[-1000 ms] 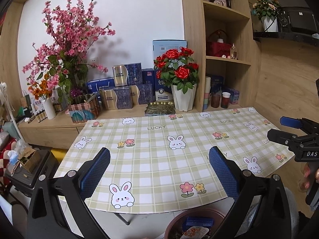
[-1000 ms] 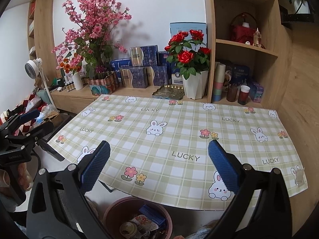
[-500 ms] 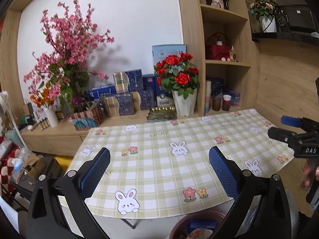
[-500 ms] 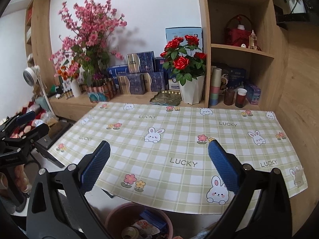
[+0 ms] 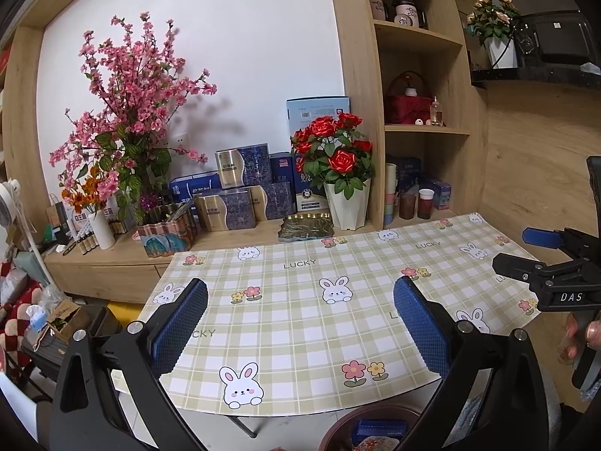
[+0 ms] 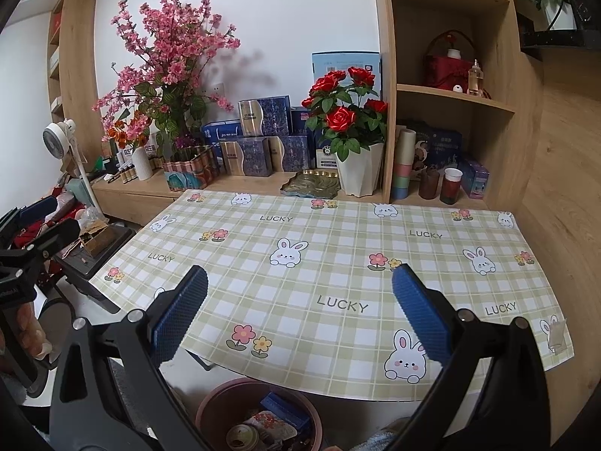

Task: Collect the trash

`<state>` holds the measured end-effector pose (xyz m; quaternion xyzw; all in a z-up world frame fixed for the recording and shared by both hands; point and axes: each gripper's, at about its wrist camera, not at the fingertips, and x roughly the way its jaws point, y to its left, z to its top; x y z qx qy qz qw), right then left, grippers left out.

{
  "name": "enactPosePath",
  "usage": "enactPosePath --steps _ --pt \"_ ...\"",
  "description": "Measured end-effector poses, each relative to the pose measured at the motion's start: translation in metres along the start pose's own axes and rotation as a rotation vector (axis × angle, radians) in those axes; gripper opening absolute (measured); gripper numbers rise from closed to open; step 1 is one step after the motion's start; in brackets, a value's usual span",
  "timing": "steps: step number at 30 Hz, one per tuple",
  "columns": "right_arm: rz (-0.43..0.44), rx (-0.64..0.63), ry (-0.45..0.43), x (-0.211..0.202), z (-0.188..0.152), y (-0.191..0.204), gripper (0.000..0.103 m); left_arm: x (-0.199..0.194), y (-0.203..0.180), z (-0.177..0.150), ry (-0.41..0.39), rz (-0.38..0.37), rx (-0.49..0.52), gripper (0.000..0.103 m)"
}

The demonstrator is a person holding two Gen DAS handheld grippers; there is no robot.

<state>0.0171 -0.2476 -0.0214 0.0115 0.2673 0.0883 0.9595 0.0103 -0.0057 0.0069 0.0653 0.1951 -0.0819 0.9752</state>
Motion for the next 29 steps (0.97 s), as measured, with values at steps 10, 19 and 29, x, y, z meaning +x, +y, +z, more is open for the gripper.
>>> enactPosePath --steps 10,19,29 --pt "0.0 -0.001 0.0 0.0002 0.0006 -0.0008 0.097 0.0023 -0.0001 -0.0041 0.016 0.009 -0.003 0.097" --pt "-0.002 -0.001 0.001 0.0001 0.0003 -0.0003 0.097 0.0055 0.001 -0.0074 0.025 0.02 -0.003 0.097" --pt "-0.007 -0.001 0.009 0.0009 0.0018 -0.0024 0.097 0.0058 0.0032 -0.0083 0.025 0.048 -0.003 0.097"
